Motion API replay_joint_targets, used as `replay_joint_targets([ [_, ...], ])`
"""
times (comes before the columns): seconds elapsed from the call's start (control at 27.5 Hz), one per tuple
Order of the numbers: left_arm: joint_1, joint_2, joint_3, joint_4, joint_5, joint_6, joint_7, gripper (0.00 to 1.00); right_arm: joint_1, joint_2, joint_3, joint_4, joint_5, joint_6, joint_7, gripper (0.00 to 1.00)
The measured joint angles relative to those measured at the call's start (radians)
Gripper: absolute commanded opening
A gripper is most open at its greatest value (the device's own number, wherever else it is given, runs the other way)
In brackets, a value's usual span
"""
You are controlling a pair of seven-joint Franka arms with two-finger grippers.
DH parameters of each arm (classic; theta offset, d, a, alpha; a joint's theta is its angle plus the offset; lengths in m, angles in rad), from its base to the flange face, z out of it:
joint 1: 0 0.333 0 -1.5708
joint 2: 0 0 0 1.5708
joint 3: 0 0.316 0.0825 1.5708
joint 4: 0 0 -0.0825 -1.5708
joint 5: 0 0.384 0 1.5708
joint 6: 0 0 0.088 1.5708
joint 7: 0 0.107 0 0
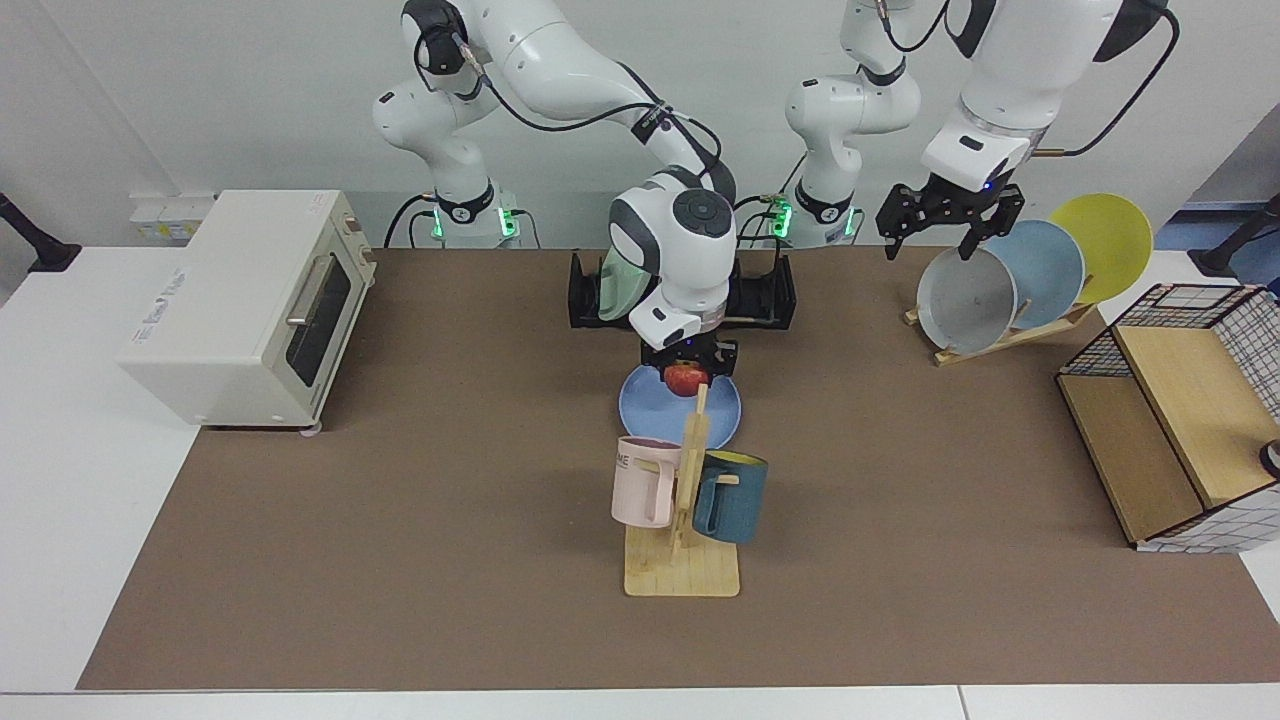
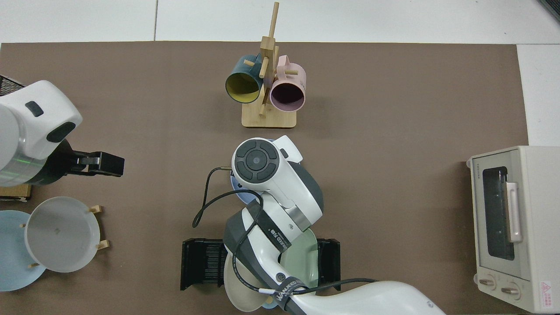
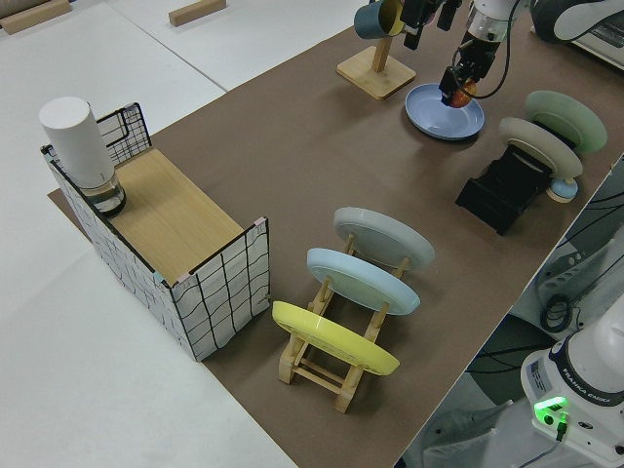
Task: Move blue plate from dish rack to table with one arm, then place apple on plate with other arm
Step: 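Lower the apple onto the blue plate with the right gripper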
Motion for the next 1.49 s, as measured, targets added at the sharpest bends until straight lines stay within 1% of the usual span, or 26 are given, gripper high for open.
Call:
replay_joint_targets([
  [0.22,0.0,0.0,0.004,0.0,0.0,0.0,0.0,1.0,0.0,0.005,-0.001,-0.016,0.001,0.001,0.0,0.0],
  [0.44,0.0,0.0,0.01,0.0,0.0,0.0,0.0,1.0,0.0,0.013,-0.001,-0.046,0.002,0.03,0.0,0.0],
  [0.73,0.0,-0.007,0.017,0.002,0.0,0.0,0.0,1.0,-0.001,0.015,-0.002,-0.063,0.03,0.044,0.0,0.0],
  [0.8,0.0,-0.01,0.018,0.002,0.0,0.0,0.0,1.0,-0.001,0.015,-0.002,-0.066,0.034,0.05,0.0,0.03],
  [0.83,0.0,-0.011,0.018,0.002,0.0,0.0,0.0,1.0,-0.001,0.015,-0.002,-0.067,0.036,0.055,0.0,0.05],
  [0.91,0.0,-0.013,0.018,0.002,0.0,0.0,0.0,1.0,-0.002,0.015,-0.003,-0.072,0.043,0.062,0.0,0.25],
  [0.94,0.0,-0.014,0.018,0.002,0.0,0.0,0.0,1.0,-0.003,0.016,-0.003,-0.073,0.051,0.064,0.0,0.42],
  [0.98,0.0,-0.015,0.018,0.002,0.0,0.0,0.0,1.0,-0.003,0.016,-0.004,-0.075,0.064,0.066,0.0,0.64],
  [1.02,0.0,-0.016,0.018,0.002,0.0,0.0,0.0,1.0,-0.004,0.016,-0.004,-0.076,0.08,0.067,0.0,0.92],
  [1.05,0.0,-0.017,0.018,0.002,0.0,0.0,0.0,1.0,-0.004,0.016,-0.004,-0.077,0.095,0.068,0.0,1.0],
  [1.2,0.0,-0.019,0.018,0.002,0.0,0.0,0.0,1.0,-0.005,0.016,-0.007,-0.078,0.121,0.07,0.0,1.0],
  [1.49,0.0,-0.026,0.018,0.002,0.0,0.0,0.0,1.0,-0.003,0.013,-0.006,-0.074,0.122,0.075,0.0,1.0],
])
